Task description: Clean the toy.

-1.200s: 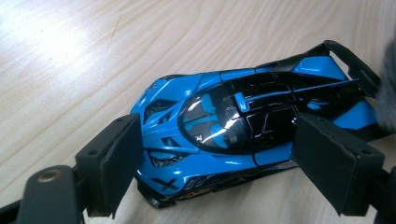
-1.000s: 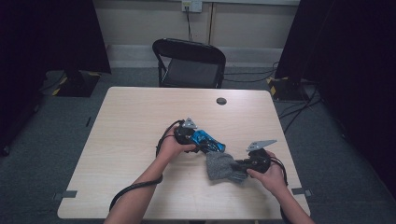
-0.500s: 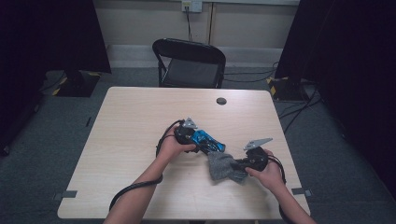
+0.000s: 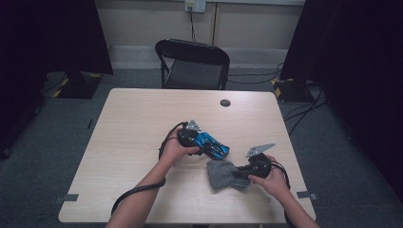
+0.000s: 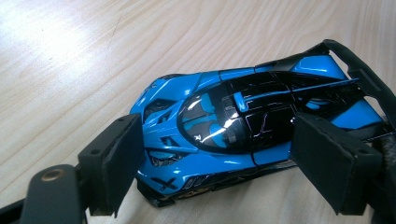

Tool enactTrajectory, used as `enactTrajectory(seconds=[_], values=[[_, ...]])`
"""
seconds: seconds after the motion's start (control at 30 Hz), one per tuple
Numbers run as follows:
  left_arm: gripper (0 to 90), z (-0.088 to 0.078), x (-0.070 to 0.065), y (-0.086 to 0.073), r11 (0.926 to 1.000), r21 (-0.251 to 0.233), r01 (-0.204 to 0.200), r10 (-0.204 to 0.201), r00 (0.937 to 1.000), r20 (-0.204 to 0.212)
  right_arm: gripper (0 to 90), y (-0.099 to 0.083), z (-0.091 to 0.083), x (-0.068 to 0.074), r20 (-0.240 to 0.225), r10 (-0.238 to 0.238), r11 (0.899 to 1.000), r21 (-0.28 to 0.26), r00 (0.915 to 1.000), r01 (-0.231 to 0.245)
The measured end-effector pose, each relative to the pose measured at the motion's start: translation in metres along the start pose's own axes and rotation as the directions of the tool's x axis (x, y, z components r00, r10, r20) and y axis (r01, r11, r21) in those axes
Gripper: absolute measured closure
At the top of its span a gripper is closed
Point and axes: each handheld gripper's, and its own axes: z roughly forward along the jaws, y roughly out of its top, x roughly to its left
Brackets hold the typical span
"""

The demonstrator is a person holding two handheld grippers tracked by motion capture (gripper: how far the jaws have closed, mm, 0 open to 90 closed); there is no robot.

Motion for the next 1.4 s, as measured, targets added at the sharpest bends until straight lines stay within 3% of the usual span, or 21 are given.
enactTrajectory(seconds=[0.2,0.53,0.7,0.73,0.9,0.93,1.0,1.13,1.4], values=[[18.1,0.000,-0.001,-0.001,1.0000,-0.005,0.001,-0.001,1.0000,-0.003,76.3,0.000,-0.002,-0.004,0.026,0.016,1.000,0.008,0.9995,-0.016],[18.2,0.000,0.000,0.000,1.0000,-0.003,0.000,0.000,1.0000,-0.003,76.3,-0.006,-0.017,-0.034,0.110,0.100,0.995,-0.030,0.9888,-0.097],[18.2,0.000,0.000,0.000,1.0000,-0.003,0.000,0.000,1.0000,-0.003,76.3,-0.007,-0.022,-0.046,0.142,0.135,0.991,-0.046,0.9806,-0.130],[18.2,0.000,0.000,0.000,1.0000,-0.003,-0.001,0.001,1.0000,-0.004,76.3,-0.007,-0.024,-0.051,0.158,0.154,0.988,-0.050,0.9754,-0.147],[18.3,0.000,0.000,0.000,1.0000,-0.004,0.000,0.000,1.0000,-0.005,76.3,-0.005,-0.026,-0.059,0.172,0.176,0.984,-0.057,0.9692,-0.169],[18.3,0.000,0.000,0.000,1.0000,-0.002,0.000,0.000,1.0000,-0.005,76.3,-0.004,-0.027,-0.063,0.186,0.190,0.982,-0.062,0.9640,-0.181],[18.3,0.000,0.000,0.000,1.0000,0.000,-0.001,0.001,1.0000,-0.003,76.3,-0.004,-0.027,-0.064,0.187,0.194,0.981,-0.061,0.9629,-0.186],[18.3,0.000,0.000,0.000,1.0000,-0.002,0.000,0.000,1.0000,-0.004,76.3,-0.002,-0.028,-0.072,0.209,0.227,0.974,-0.072,0.9513,-0.216],[18.3,0.000,-0.001,-0.001,1.0000,-0.005,0.002,-0.002,1.0000,-0.003,76.2,0.001,-0.030,-0.076,0.246,0.245,0.969,-0.092,0.9378,-0.229]])
